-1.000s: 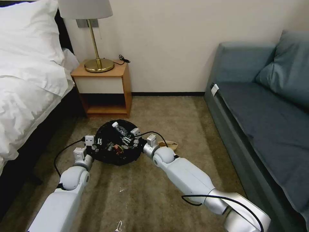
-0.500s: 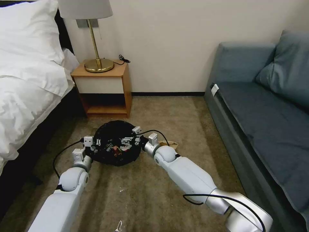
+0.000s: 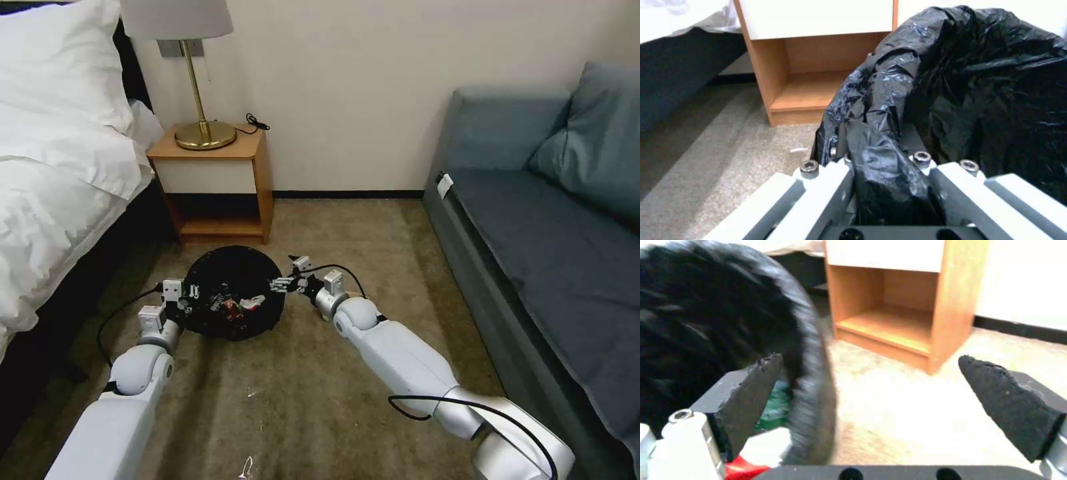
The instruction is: Pick up the trash bin, then pick up the garbage on the floor and place it into the trash bin.
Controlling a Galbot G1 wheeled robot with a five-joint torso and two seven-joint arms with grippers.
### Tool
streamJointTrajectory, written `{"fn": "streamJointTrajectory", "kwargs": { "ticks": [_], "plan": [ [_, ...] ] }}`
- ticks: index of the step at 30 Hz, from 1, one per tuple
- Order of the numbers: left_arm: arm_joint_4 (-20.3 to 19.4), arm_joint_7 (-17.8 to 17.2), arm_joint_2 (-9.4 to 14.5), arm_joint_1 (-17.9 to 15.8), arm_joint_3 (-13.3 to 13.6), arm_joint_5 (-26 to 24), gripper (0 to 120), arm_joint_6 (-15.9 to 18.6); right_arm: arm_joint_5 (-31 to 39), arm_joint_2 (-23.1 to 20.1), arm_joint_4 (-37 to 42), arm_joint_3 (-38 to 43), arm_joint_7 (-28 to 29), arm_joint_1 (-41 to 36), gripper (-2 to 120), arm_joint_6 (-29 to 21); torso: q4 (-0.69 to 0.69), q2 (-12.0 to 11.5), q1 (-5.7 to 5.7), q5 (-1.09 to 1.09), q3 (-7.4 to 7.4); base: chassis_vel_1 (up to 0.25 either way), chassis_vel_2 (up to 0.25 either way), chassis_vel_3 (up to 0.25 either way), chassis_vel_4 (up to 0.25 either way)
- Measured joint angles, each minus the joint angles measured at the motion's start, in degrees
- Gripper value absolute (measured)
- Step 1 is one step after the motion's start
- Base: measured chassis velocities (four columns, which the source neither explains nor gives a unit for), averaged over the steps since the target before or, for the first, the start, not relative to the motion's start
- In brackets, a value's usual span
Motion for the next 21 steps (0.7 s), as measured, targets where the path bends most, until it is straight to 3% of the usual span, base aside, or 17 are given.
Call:
{"fn": "streamJointTrajectory", "kwargs": {
  "ticks": [13,21],
  "plan": [
    [-0.4,0.0,1.6,0.4,-0.7,-1.0,4,0.1,-3.5,0.4,-7.1,5.2,-0.5,-0.2,100,1.7,-0.02,0.0,0.00,0.00,0.00,0.000,0.000,0.000,0.000],
    [-1.6,0.1,3.0,2.2,-2.9,-1.8,4,0.2,-6.3,2.8,-14.1,7.3,-2.4,0.7,100,2.4,0.00,0.0,0.00,0.00,0.00,0.000,0.000,0.000,0.000]
  ]
}}
